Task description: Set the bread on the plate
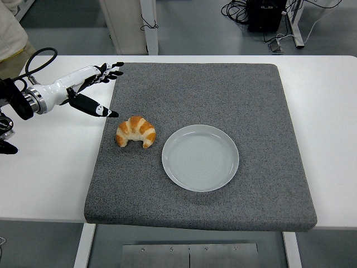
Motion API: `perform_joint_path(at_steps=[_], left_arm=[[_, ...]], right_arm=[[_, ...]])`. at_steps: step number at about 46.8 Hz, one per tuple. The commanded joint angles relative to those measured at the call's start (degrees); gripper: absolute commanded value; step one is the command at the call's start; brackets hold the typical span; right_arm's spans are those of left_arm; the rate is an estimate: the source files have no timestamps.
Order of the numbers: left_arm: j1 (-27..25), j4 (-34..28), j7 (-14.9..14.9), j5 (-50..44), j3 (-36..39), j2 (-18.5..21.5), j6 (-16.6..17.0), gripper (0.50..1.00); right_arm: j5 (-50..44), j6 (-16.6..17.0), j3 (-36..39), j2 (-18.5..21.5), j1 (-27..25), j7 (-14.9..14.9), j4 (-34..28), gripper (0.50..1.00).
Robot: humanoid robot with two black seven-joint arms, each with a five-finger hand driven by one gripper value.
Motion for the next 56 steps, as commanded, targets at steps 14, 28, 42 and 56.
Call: perform_joint_path(at_steps=[14,28,42,56], left_arm=[[2.5,-3.3,0.1,12.0,0.2,-1.8,6.1,0.972],[3.4,-3.9,1.0,12.7,2.9,-3.6,6.1,0.969],[3.7,-0.3,0.9,19.5,4.5,-5.4,8.3,0.968],[3.8,1.8,0.9,19.3,4.7,-8.4,8.8,0.968]], right_arm=[[0.0,0.0,0.0,0.0,0.0,0.0,0.0,1.0],[0.0,0.0,0.0,0.0,0.0,0.0,0.0,1.0],[0.0,0.0,0.0,0.0,0.0,0.0,0.0,1.0],[0.0,0.0,0.0,0.0,0.0,0.0,0.0,1.0]])
